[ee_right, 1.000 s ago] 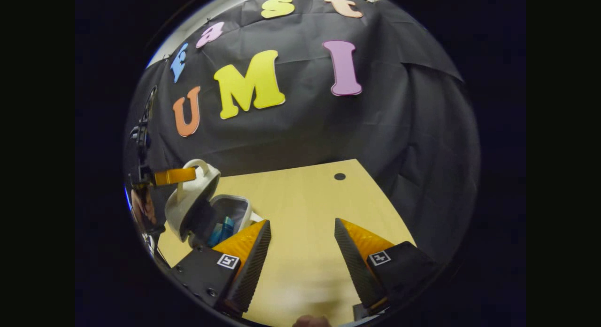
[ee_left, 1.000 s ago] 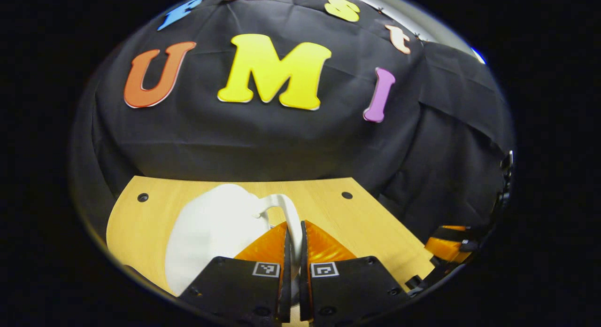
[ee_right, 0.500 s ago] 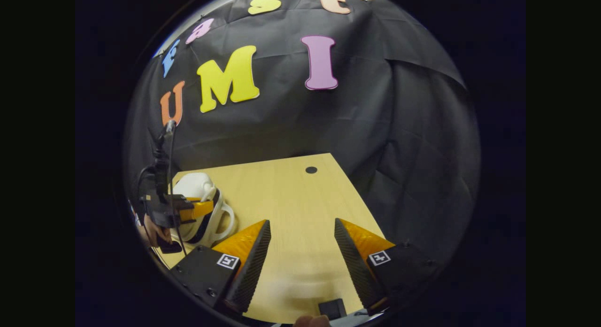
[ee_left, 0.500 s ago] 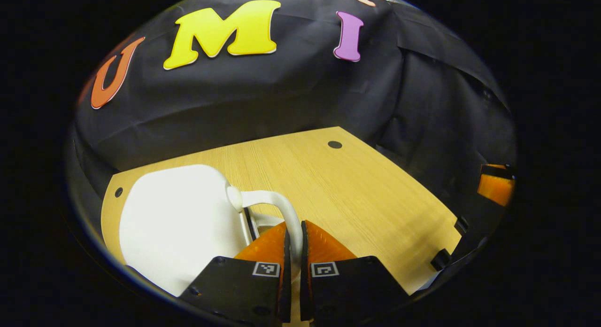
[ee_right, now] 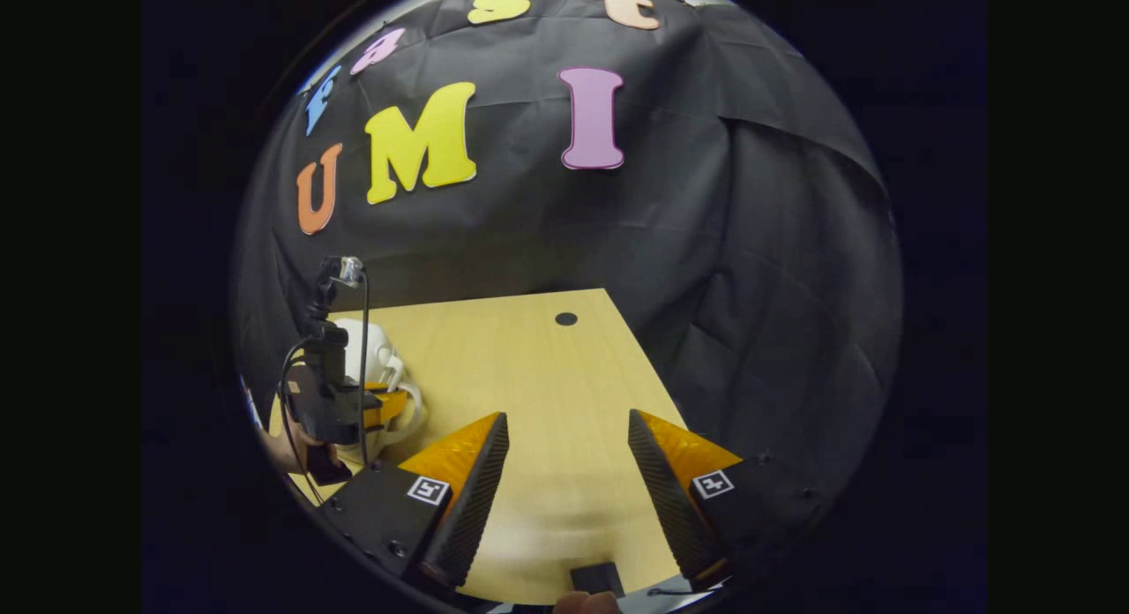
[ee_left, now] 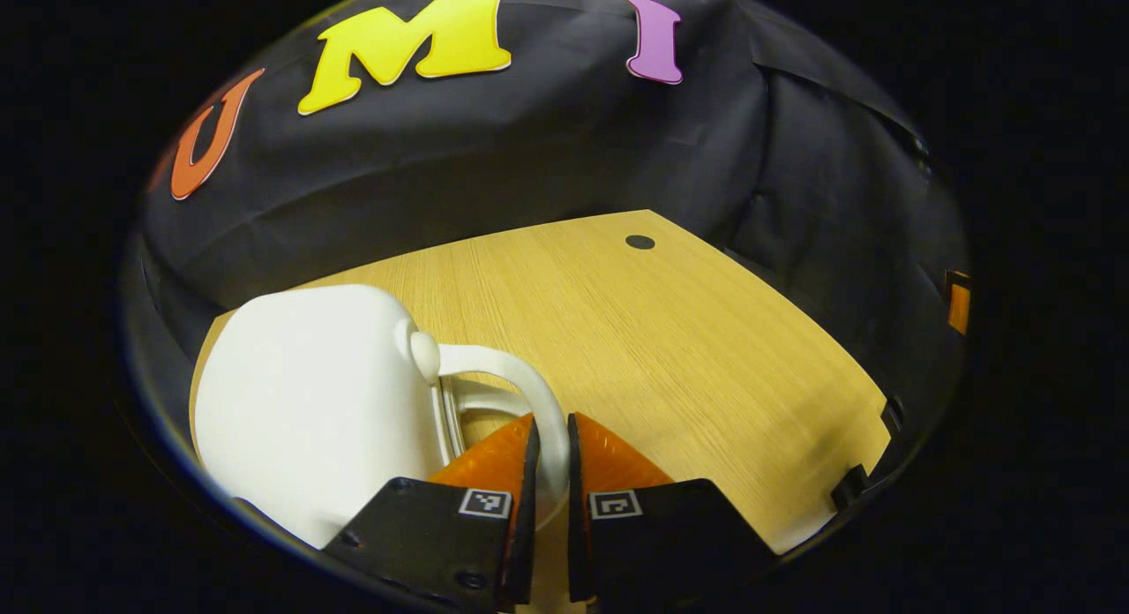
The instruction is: First open the suitcase, pack the skin care products into it, and then close the suitcase.
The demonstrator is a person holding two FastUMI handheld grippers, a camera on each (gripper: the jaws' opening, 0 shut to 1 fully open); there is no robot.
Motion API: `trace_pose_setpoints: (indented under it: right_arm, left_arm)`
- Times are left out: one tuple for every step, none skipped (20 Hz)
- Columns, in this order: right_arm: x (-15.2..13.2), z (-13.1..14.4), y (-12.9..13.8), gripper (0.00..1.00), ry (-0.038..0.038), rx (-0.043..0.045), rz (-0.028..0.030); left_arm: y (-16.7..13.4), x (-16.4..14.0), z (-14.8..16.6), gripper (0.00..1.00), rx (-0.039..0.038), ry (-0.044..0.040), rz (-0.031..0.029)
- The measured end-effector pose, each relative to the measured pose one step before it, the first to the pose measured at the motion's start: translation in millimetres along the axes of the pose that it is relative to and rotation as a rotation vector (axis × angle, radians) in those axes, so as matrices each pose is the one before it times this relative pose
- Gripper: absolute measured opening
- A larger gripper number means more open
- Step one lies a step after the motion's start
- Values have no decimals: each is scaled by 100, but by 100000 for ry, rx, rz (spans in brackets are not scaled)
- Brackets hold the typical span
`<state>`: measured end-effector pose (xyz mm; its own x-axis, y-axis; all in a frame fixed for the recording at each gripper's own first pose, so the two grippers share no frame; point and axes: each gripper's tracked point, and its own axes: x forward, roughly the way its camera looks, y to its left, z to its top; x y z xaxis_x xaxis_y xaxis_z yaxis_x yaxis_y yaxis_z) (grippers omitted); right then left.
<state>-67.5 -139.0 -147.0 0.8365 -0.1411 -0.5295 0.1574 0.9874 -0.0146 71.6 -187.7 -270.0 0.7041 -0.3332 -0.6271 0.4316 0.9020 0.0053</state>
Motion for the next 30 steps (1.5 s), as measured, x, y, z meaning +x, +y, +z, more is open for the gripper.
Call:
trace_pose_setpoints:
  right_arm:
    - [-274,184,-205,77,-1041,-853,-811]
    - [-282,83,-312,81,-927,-578,-1182]
    - [-190,88,-234,81,-516,70,-918]
    - [-195,95,-114,81,-155,610,-450]
    - [-41,64,57,81,-413,251,-90]
    - [-138,278,-71,77,-800,-1291,-843]
    - [-28,498,-6,81,-1526,-1627,-461]
    - [-116,781,126,81,-1944,-1511,-436]
    - [-16,942,217,81,-2142,-904,174]
    - [-32,882,427,81,-1918,-531,646]
    - [136,776,637,82,-1666,-466,1148]
    - [79,1003,675,82,-1461,-629,1454]
    - [418,1197,845,81,-1608,-528,1261]
    - [377,1142,691,82,-1569,-424,1478]
    - [400,979,557,78,-1524,-837,423]
    - [406,1024,667,82,-1541,-905,206]
    - [206,1350,1145,81,-2641,6,1730]
    - [332,1483,1140,81,-3066,234,1406]
    - [342,1530,1049,81,-3394,404,1640]
    - [405,1626,1123,81,-3925,844,1606]
    - [446,1570,974,81,-4280,1102,779]
    - [549,1321,1022,81,-3340,1042,425]
    - [592,820,1322,81,-2066,704,1490]
    - [372,675,1349,81,-1683,782,1980]
    - [173,800,1089,81,-1877,938,1786]
    - [135,670,868,81,-2277,1337,1221]
    - [84,646,839,81,-2140,1799,1017]
    - [172,298,773,81,-1449,1564,994]
    - [173,40,562,81,-873,885,732]
    - [106,53,526,81,-430,100,645]
  left_arm:
    - [-137,25,-202,22,-681,1315,432]
    - [-344,203,194,27,44,-76,-436]
    - [-228,-14,365,45,-220,-1067,86]
    - [132,-384,304,57,-1,-816,1075]
    - [215,-341,447,70,-373,-1101,1473]
    - [125,-245,308,76,-675,-946,870]
    - [172,-327,523,83,-877,-1108,771]
    - [212,-419,903,94,-560,-1608,666]
    - [538,-418,991,88,-275,-2032,901]
    - [796,-500,1199,89,127,-2958,1693]
    - [966,-615,1346,90,75,-3357,2605]
    - [1066,-609,1307,91,-551,-4008,2462]
    - [1078,-631,1632,91,-1616,-5015,1948]
    - [802,-492,1595,91,-2286,-4352,1162]
    - [1070,-820,1607,91,-1676,-3647,1762]
    - [1450,-1045,1818,91,-1226,-4232,2921]
    - [1097,-816,1428,91,-1010,-3688,2089]
    - [1165,-834,1617,91,-1312,-3801,2141]
    - [896,-863,1418,91,-660,-3538,2647]
    - [1517,-876,1654,91,-85,-3595,3543]
    - [1161,-659,1305,93,-850,-3579,1381]
    - [756,-795,1096,94,-1565,-2875,-40]
    - [852,-896,1083,94,-1403,-2691,51]
    - [872,-438,1513,94,299,-2892,1598]
    - [803,-630,1473,98,1036,-2777,1333]
    - [742,-441,1356,98,969,-2558,641]
    - [770,-497,1156,98,749,-3186,1815]
    - [750,-235,847,98,1059,-3932,2411]
    - [725,-580,1467,98,1800,-5573,2744]
    - [164,-641,1187,98,933,-4968,1795]
